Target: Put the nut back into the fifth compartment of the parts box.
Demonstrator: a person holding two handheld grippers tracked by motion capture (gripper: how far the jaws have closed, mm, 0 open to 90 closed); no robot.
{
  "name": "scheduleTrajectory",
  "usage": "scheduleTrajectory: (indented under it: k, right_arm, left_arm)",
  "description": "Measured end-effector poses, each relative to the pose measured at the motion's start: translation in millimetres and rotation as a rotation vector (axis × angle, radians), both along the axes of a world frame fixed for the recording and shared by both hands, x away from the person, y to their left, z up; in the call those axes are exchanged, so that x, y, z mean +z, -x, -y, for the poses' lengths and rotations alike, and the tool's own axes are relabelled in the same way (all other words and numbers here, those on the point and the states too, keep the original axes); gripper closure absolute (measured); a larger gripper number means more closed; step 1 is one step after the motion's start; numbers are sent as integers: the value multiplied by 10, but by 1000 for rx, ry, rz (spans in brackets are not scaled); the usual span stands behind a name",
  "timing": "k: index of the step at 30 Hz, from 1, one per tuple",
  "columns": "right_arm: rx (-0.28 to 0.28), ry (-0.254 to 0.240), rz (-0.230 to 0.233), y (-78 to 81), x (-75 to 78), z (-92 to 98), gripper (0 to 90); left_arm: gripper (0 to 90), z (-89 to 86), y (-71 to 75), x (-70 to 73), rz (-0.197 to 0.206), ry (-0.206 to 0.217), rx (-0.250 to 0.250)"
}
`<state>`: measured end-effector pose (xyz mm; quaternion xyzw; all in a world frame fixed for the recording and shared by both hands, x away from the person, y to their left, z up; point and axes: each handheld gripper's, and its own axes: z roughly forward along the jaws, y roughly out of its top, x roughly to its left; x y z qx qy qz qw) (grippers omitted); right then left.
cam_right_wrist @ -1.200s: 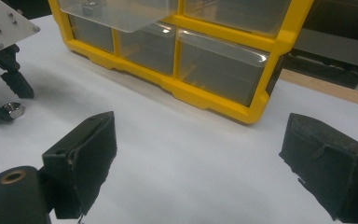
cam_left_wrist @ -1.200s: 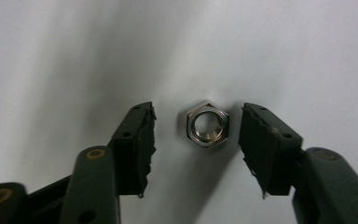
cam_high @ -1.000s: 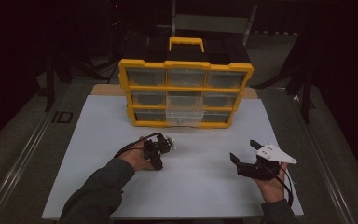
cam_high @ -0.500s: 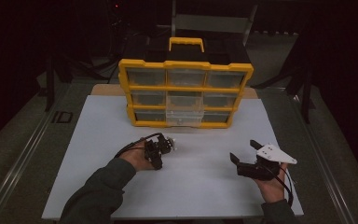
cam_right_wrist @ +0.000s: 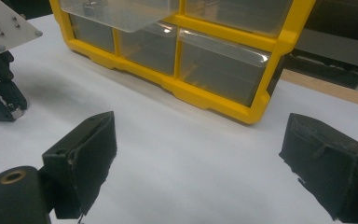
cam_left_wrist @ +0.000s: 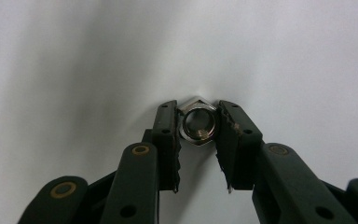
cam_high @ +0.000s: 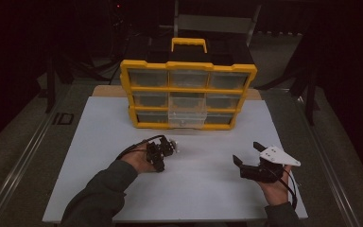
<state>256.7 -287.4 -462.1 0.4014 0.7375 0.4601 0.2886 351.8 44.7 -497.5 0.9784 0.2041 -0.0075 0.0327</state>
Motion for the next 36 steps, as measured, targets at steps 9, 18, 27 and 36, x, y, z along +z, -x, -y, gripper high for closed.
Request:
scheduleTrajectory:
  k: [9,18,27,36]
  right_arm:
    - [-1,-2,0,-1,-1,4,103]
    - [-2,-2,-2,-4,-5,10,104]
    - [-1,-2,-1,-4,-4,10,104]
    - [-1,-2,0,-2,-1,10,104]
  left_arm:
    - [700,-12,-5,2,0,11,-10]
    - [700,-36,-15,54,-1,48,1]
    - [700,-68,-17,232,32,82,7]
    - [700,-58,-24,389,59,91,-3]
